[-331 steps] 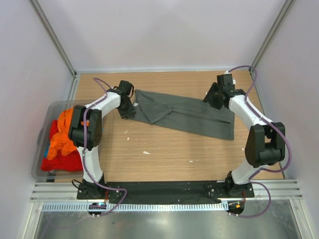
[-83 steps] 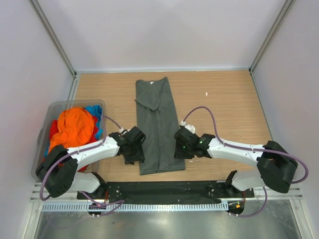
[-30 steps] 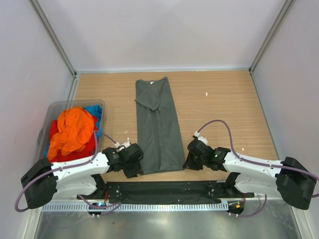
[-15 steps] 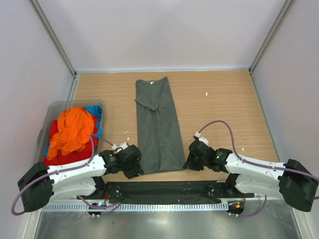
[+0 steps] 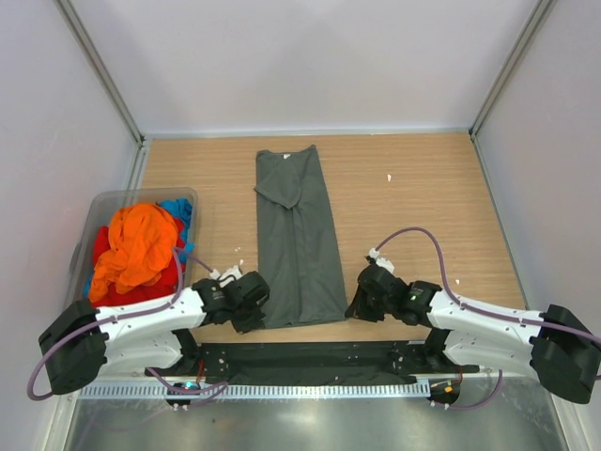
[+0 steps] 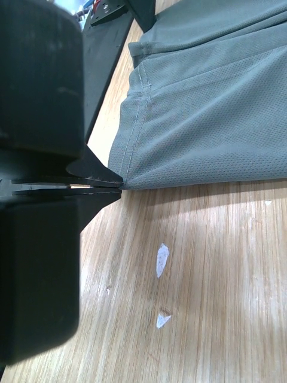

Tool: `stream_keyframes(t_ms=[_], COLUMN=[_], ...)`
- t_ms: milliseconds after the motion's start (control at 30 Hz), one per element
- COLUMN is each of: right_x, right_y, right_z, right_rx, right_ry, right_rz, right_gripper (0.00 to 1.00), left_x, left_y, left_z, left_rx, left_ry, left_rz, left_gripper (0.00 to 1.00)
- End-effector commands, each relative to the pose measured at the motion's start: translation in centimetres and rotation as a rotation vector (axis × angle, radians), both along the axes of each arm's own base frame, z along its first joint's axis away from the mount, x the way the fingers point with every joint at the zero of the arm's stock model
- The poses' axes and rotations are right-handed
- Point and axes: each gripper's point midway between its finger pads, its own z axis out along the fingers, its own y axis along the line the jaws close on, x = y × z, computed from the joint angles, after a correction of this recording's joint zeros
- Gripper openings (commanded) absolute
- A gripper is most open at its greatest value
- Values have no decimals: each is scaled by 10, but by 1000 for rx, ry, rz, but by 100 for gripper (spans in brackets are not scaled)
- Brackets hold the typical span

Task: Fold and stack the t-shirts
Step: Fold the tshirt

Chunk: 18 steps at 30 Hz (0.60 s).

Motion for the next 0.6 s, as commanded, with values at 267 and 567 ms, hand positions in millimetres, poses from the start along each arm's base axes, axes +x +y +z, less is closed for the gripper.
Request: stream_keyframes(t_ms=[267, 567], right_x=[24, 54], right_y=[15, 30], right_z=[28, 40], right_rx=[-13, -98], right_ry=[-89, -147], right_rz=[11, 47], right_gripper=[1, 1], left_x=[28, 67], left_y=[-36, -30], left_z=[27, 38], left_rx=[-58, -44], left_ry=[-41, -59], left_rz=[-91, -77], left_gripper=[0, 0])
